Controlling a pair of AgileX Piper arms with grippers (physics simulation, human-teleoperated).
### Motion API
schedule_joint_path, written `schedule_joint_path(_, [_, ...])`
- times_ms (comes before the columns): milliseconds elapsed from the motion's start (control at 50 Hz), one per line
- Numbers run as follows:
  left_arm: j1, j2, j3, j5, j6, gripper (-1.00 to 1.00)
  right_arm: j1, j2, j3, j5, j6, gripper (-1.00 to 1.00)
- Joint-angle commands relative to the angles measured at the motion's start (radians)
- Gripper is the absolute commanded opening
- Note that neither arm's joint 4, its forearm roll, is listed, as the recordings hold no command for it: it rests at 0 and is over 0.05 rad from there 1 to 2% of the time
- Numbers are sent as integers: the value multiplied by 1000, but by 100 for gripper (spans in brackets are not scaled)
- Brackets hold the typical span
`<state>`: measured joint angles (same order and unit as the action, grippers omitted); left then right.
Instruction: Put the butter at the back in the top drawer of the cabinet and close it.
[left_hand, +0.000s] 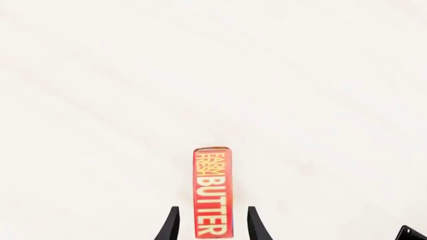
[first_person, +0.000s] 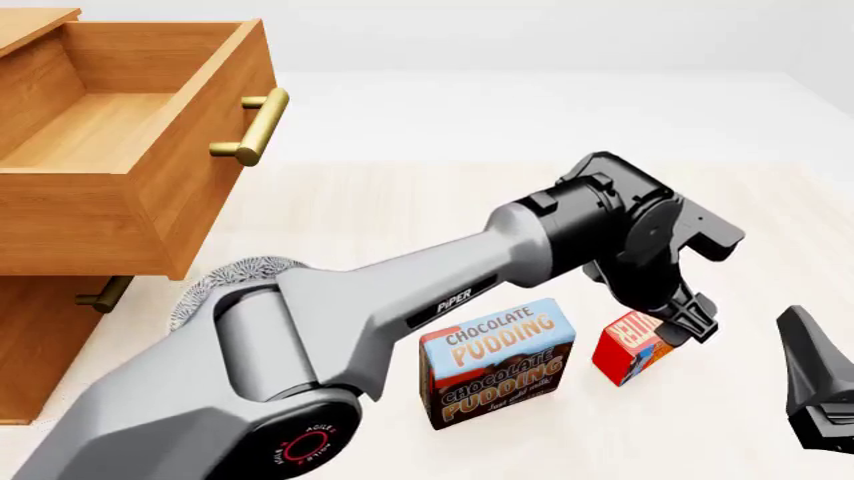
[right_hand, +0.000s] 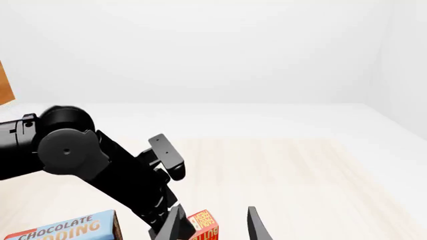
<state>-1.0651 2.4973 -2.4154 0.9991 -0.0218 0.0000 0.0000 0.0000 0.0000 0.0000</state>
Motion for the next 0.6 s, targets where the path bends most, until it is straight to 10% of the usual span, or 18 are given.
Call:
schedule_joint_path(20, [-2, 11, -4, -3, -8, 100, 0, 0, 0, 0, 0, 100])
schedule_joint_path(600, [-7, 18, 20, -29, -25, 100, 0, 0, 0, 0, 0, 100])
